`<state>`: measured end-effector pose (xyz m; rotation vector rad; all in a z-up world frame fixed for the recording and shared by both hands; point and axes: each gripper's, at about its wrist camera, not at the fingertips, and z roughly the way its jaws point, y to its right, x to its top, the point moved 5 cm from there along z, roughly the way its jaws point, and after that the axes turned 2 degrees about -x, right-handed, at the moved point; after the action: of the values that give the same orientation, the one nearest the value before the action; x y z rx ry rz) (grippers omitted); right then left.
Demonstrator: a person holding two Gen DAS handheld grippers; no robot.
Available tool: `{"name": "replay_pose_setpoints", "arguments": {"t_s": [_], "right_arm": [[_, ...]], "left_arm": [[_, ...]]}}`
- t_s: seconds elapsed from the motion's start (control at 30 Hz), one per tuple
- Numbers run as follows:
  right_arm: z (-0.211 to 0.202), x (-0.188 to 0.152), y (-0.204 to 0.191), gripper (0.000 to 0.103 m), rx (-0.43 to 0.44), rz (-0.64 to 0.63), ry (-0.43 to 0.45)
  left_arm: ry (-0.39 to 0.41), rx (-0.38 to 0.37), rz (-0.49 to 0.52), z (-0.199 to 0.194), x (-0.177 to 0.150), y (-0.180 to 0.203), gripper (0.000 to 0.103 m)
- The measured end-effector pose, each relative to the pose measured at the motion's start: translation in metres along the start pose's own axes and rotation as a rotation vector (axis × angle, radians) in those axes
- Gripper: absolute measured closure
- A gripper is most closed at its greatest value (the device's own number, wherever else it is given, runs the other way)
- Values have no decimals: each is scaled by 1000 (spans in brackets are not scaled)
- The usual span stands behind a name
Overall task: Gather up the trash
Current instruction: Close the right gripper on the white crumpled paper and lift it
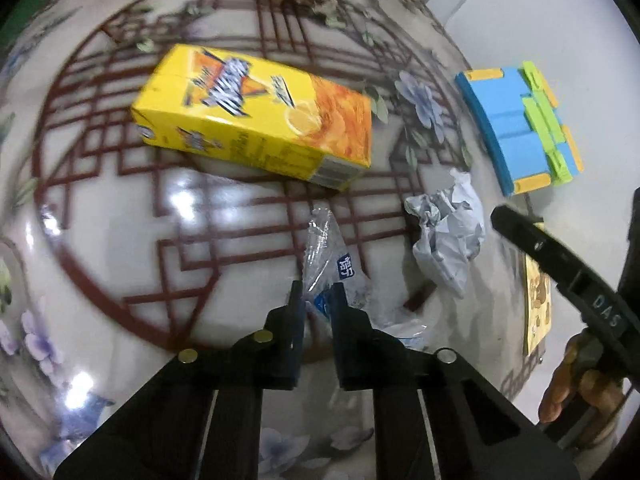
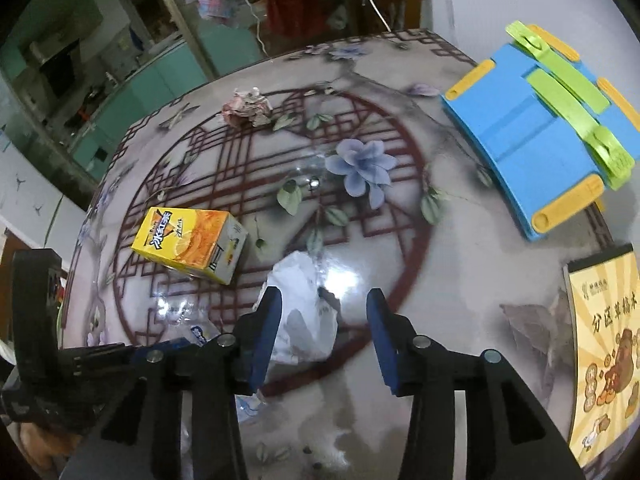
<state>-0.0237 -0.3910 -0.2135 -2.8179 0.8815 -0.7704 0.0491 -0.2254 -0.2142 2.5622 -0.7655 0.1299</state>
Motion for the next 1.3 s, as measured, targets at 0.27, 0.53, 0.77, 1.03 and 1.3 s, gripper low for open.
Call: {"name": "replay_pose_setpoints", "arguments": {"t_s": [0.27,0.53,0.77,1.03,1.3], "right_arm": [[18,-7,-6,47,67,83,-63],[16,-7,-27,83,108,44,-59],[-6,-2,-58,100,107,-61,-2],[-5,-4,-36,57,39,88,28],[4,-12,-15,53,-42,162,12]], "left_arm": [[95,69,32,-41,0,-11,94],[179,154,35,-73,-4,-27,94],[233,163,8,-92,-10,-38,94],[246,171,-23,-102,-23,-50,94],[245,186,-35,-107,-30,-60,94]]}}
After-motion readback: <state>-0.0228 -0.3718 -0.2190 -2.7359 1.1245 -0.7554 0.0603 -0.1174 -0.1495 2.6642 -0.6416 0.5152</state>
